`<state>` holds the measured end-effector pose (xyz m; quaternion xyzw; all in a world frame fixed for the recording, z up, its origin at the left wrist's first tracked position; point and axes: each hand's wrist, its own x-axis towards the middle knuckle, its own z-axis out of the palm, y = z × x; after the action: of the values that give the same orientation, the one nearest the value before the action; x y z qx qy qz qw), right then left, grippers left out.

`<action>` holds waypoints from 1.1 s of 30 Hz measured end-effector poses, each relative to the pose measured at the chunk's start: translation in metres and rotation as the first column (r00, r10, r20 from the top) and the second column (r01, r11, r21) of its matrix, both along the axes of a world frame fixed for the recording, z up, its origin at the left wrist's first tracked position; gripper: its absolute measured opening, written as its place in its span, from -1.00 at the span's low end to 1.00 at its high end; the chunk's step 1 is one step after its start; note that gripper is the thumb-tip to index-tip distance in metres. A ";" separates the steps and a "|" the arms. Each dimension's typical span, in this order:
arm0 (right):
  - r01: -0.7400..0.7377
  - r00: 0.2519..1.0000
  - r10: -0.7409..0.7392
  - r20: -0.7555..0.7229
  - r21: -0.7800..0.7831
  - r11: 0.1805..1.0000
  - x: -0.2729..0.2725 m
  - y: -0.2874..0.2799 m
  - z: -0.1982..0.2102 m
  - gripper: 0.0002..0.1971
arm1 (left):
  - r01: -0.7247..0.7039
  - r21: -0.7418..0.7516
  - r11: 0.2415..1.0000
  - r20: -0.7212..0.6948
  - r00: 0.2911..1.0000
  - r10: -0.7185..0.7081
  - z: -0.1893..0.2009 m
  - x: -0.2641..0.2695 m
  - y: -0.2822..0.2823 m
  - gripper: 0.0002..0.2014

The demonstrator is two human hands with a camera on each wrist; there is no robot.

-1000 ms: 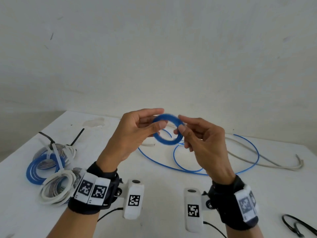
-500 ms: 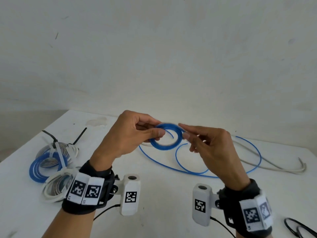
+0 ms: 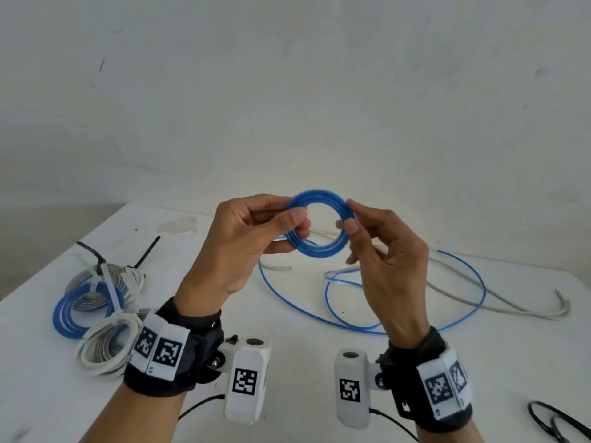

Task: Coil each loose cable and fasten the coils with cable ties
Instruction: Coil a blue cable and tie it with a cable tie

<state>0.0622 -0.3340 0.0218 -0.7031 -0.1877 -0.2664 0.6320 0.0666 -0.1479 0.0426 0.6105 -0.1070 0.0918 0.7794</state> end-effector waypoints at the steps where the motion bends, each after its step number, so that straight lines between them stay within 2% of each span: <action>1: 0.009 1.000 -0.008 0.009 -0.070 0.998 0.001 -0.001 -0.001 -0.72 | -0.016 -0.029 0.999 -0.003 1.000 0.016 0.000 0.001 0.001 -0.76; 3: -0.021 1.000 0.020 -0.008 -0.141 0.990 0.001 0.001 -0.003 -0.58 | -0.044 -0.065 0.997 -0.004 0.999 0.044 -0.001 0.002 0.000 -0.77; 5: -0.055 0.998 0.053 -0.033 -0.071 0.996 0.000 0.007 -0.003 -0.54 | -0.057 -0.081 0.995 -0.003 0.998 0.057 -0.001 0.003 -0.002 -0.77; 8: -0.055 0.997 0.063 -0.041 0.181 0.982 -0.004 0.018 -0.002 -0.70 | -0.033 -0.115 0.993 -0.017 0.999 0.031 -0.001 0.003 -0.008 -0.78; 10: -0.034 0.998 0.045 -0.033 0.293 0.956 -0.006 0.024 -0.005 -0.81 | -0.013 -0.154 0.988 -0.035 0.999 0.008 -0.001 0.003 -0.011 -0.78; 13: -0.008 0.999 0.025 -0.046 0.336 0.942 -0.005 0.031 -0.012 -0.81 | -0.002 -0.203 0.979 -0.059 0.998 -0.010 -0.003 0.004 -0.012 -0.79; 16: -0.015 0.998 0.036 -0.056 0.337 0.941 -0.002 0.027 -0.011 -0.79 | 0.028 -0.167 0.986 -0.069 0.997 -0.040 -0.005 0.006 -0.010 -0.79; 19: -0.049 0.996 0.069 -0.065 0.266 0.963 0.004 0.010 -0.007 -0.77 | 0.058 -0.031 0.998 -0.051 0.997 -0.060 -0.006 0.009 -0.002 -0.71; 22: -0.068 0.993 0.071 -0.098 0.026 0.997 0.009 -0.006 -0.005 -0.76 | 0.059 0.156 0.986 -0.012 0.998 -0.057 -0.008 0.010 0.010 -0.59; 24: -0.122 0.984 0.102 -0.146 -0.129 0.984 0.009 -0.012 -0.005 -0.76 | 0.081 0.295 0.952 -0.009 0.997 -0.082 -0.010 0.010 0.014 -0.61; 26: -0.152 0.977 0.113 -0.179 -0.220 0.964 0.009 -0.013 -0.007 -0.75 | 0.118 0.388 0.914 -0.031 0.993 -0.115 -0.010 0.009 0.014 -0.68; 29: -0.146 0.979 0.104 -0.176 -0.246 0.958 0.008 -0.010 -0.007 -0.75 | 0.126 0.410 0.903 -0.041 0.992 -0.120 -0.011 0.010 0.015 -0.70; 33: -0.141 0.982 0.119 -0.144 -0.154 0.978 0.006 -0.008 -0.005 -0.69 | 0.051 0.283 0.958 0.009 0.998 -0.056 -0.007 0.009 0.018 -0.71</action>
<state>0.0683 -0.3421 0.0173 -0.7551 -0.2117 -0.1601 0.5994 0.0754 -0.1301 0.0352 0.7117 -0.1420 0.0594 0.6854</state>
